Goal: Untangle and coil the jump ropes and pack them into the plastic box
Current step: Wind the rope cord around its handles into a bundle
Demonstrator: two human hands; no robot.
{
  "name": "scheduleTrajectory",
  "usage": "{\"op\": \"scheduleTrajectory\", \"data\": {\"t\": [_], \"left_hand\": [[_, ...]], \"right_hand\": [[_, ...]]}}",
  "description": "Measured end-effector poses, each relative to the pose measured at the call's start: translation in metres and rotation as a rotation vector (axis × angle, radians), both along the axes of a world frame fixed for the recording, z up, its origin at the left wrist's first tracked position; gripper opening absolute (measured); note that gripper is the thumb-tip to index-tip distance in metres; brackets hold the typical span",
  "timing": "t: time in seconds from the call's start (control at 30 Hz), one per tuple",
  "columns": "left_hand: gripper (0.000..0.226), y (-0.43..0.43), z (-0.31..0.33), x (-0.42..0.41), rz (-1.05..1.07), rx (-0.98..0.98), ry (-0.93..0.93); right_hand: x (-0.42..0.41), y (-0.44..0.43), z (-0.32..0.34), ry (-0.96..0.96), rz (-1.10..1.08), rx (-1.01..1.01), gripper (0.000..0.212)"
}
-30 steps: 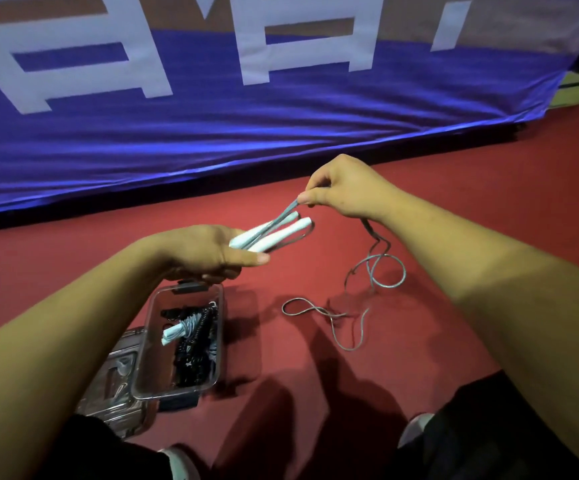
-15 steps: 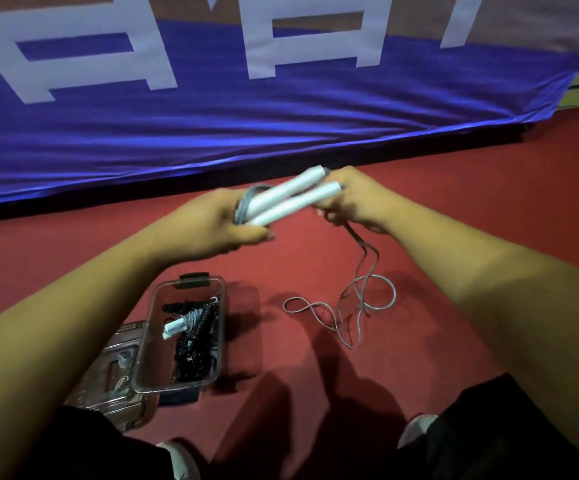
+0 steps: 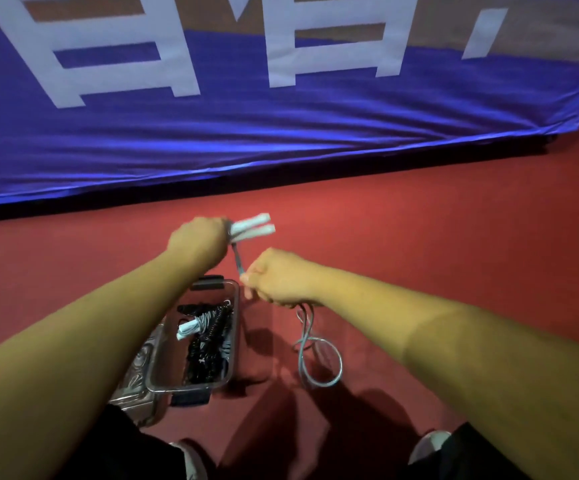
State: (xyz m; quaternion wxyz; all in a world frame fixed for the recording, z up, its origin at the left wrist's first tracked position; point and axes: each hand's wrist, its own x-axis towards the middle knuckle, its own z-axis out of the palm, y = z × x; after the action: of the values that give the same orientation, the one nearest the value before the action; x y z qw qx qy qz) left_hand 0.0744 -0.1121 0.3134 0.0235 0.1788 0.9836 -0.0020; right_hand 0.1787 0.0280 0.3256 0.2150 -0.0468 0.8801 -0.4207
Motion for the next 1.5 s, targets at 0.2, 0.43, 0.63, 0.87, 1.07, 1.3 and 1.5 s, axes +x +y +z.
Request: {"op": "scheduleTrajectory", "data": {"t": [0.2, 0.43, 0.63, 0.87, 1.07, 1.3, 1.5], "left_hand": [[0.025, 0.018, -0.008, 0.038, -0.37, -0.415, -0.062], [0.019, 0.032, 0.02, 0.066, -0.779, -0.377, -0.144], [0.023, 0.025, 0.036, 0.069, -0.694, 0.19, -0.37], [0.034, 0.02, 0.052, 0.081, -0.238, 0.896, -0.72], [0.013, 0.008, 0.051, 0.066, -0.178, 0.957, -0.732], [0.027, 0.014, 0.05, 0.062, -0.242, 1.086, -0.684], [0.024, -0.003, 0.038, 0.017, -0.013, 0.864, -0.278]], "right_hand": [[-0.003, 0.032, 0.023, 0.251, 0.073, 0.27, 0.027], [-0.013, 0.066, 0.027, 0.359, 0.05, 0.342, 0.021], [-0.014, 0.079, 0.031, 0.239, -0.049, 0.058, 0.018], [-0.017, 0.075, 0.008, 0.028, -0.19, -0.223, 0.029], [-0.016, 0.067, 0.006, -0.209, -0.201, -0.348, 0.023], [-0.009, 0.057, 0.003, -0.159, -0.172, -0.362, 0.026], [0.002, 0.052, 0.0, -0.141, -0.092, -0.15, 0.022]]}}
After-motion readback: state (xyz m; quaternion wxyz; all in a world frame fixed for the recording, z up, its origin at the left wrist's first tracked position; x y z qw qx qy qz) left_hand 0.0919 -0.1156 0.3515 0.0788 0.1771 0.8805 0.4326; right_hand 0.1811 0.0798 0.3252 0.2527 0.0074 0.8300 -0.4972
